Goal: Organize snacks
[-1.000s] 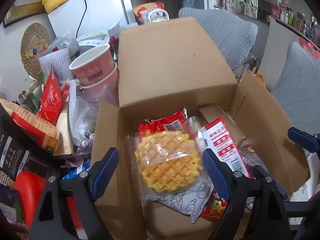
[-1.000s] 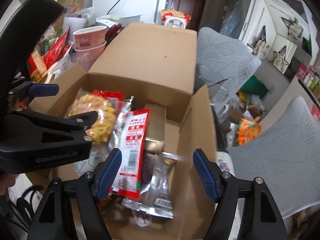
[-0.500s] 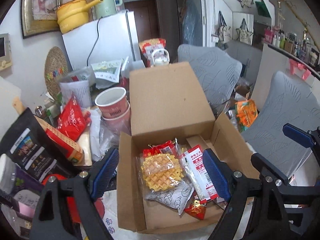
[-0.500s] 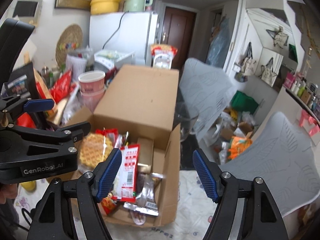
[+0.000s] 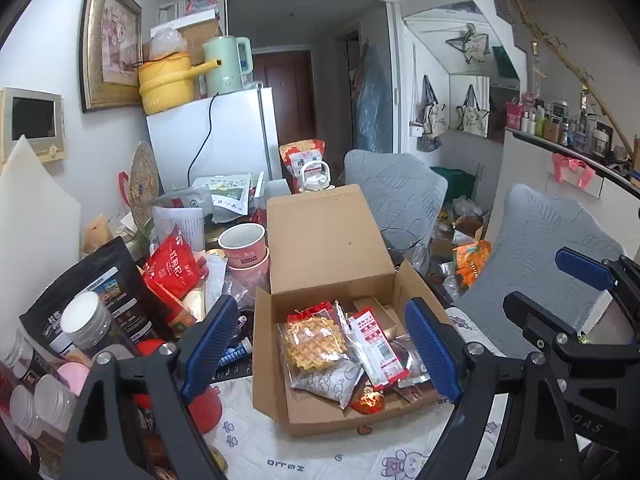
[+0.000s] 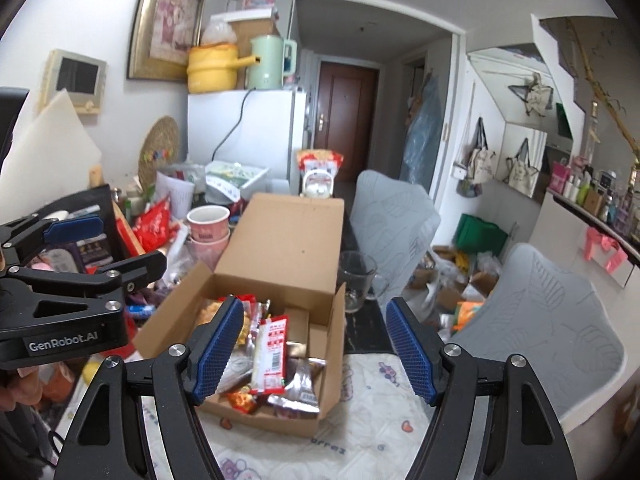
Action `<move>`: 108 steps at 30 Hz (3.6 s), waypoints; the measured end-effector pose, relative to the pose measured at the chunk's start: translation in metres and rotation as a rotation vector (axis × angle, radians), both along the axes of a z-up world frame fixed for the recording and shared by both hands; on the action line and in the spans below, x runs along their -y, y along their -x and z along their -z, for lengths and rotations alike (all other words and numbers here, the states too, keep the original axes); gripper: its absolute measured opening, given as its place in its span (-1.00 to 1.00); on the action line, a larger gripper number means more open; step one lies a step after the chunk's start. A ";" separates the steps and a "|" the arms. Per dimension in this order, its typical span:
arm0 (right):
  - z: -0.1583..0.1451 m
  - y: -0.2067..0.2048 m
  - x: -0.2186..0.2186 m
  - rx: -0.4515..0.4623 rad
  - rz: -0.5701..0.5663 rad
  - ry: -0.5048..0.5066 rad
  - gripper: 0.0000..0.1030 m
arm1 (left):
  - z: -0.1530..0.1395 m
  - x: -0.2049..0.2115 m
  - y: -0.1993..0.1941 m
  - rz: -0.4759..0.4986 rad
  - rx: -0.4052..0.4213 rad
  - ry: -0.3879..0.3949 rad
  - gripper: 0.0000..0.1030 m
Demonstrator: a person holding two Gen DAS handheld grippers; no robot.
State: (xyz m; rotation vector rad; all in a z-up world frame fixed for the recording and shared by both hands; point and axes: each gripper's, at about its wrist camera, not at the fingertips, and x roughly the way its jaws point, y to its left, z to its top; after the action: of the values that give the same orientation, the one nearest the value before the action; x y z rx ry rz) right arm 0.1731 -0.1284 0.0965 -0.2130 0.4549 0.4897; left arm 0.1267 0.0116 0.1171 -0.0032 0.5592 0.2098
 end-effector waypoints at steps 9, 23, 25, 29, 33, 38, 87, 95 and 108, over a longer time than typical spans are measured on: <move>-0.012 0.059 0.025 0.066 0.009 -0.041 0.55 | -0.007 0.019 0.067 0.043 0.060 0.015 0.68; 0.016 0.125 0.042 0.022 0.021 -0.051 0.61 | 0.015 0.033 0.136 0.028 0.064 0.034 0.86; 0.021 0.129 0.042 0.008 0.018 -0.049 0.61 | 0.019 0.032 0.141 0.015 0.061 0.038 0.86; 0.030 0.136 0.045 -0.011 0.034 -0.051 0.61 | 0.027 0.030 0.149 0.000 0.055 0.051 0.86; 0.035 0.140 0.046 -0.020 0.033 -0.049 0.61 | 0.036 0.029 0.153 -0.002 0.038 0.065 0.86; 0.037 0.144 0.045 -0.017 0.028 -0.040 0.61 | 0.044 0.029 0.155 -0.008 0.020 0.070 0.86; 0.047 0.132 0.061 -0.056 0.035 -0.034 0.61 | 0.056 0.038 0.150 -0.027 -0.047 0.094 0.86; 0.047 0.128 0.065 -0.060 0.045 -0.039 0.61 | 0.055 0.040 0.143 0.005 -0.057 0.104 0.86; 0.049 0.125 0.067 -0.064 0.076 -0.045 0.61 | 0.055 0.045 0.140 0.041 -0.061 0.087 0.86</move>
State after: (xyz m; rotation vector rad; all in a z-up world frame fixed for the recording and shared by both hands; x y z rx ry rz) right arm 0.0480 -0.1954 0.0477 -0.1362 0.5120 0.4324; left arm -0.0137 -0.0337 0.0623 -0.0700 0.6285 0.1456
